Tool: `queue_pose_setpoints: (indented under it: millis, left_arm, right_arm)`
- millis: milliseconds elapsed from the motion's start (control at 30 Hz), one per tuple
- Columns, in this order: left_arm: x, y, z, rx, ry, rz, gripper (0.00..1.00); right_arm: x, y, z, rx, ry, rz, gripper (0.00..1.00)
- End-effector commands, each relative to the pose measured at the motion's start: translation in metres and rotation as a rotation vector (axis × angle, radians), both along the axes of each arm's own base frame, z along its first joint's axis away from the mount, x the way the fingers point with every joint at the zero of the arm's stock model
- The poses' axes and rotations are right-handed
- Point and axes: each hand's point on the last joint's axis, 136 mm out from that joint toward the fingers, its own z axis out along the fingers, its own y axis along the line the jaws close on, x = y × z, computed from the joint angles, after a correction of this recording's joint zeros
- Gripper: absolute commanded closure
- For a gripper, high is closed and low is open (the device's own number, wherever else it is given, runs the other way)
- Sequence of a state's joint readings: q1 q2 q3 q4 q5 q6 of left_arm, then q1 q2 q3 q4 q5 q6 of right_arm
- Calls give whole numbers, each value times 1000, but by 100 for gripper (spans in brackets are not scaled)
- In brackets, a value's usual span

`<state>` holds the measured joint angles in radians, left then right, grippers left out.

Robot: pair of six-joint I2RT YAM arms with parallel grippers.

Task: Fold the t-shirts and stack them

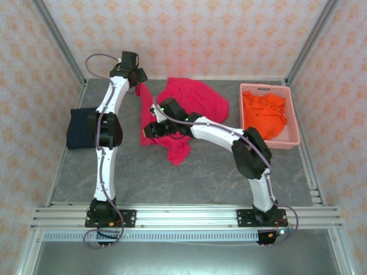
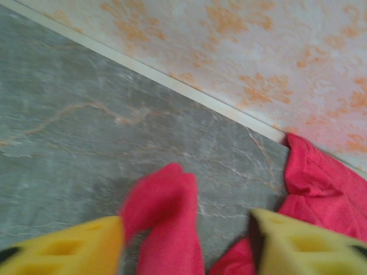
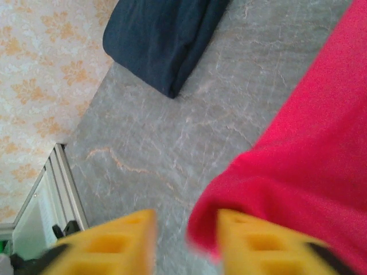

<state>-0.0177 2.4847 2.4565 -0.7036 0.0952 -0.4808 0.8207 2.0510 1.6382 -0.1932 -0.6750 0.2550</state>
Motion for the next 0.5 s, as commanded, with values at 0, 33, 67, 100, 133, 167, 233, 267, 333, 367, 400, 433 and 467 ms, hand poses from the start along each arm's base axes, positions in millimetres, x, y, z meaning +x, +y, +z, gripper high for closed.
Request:
queue_pose_setpoints:
  millis: [0,33,67,100,133,167,233,267,333,367,400,433,467]
  left_arm:
    - [-22,19,58,57,-38,46,0]
    - [-32,23,68,85,-40,59,0]
    - [-42,30,74,118,-42,82,0]
    - [-53,36,82,141,-61,106,0]
    - [-65,41,88,153,-75,127,0]
    - [-77,43,92,160,-76,141,0]
    - [-102,36,96,142,-73,139,0]
    - [-114,30,95,134,-69,134,0]
    - [-145,8,88,112,-65,119,0]
    - [-158,-2,81,84,-68,126,0]
    - [-174,-12,72,49,-66,142,0]
    - [-190,-21,62,15,-59,163,0]
    - [-204,-29,53,-10,-48,172,0]
  right_arm:
    - [27,-9,33,20,-85,-93,5]
    - [36,-21,32,3,-94,-134,2]
    - [42,-33,30,-12,-96,-169,0]
    - [50,-49,29,-22,-100,-212,1]
    - [57,-66,26,-34,-104,-257,1]
    - [62,-81,25,-43,-113,-297,1]
    - [75,-121,15,-85,-114,-394,0]
    - [81,-141,9,-100,-103,-440,0]
    - [91,-181,-5,-120,-68,-533,1]
    - [95,-196,-10,-130,-57,-569,1]
    - [99,-215,-16,-142,-47,-614,1]
    - [103,-231,-20,-157,-41,-655,2]
    - [106,-243,-23,-176,-38,-685,2]
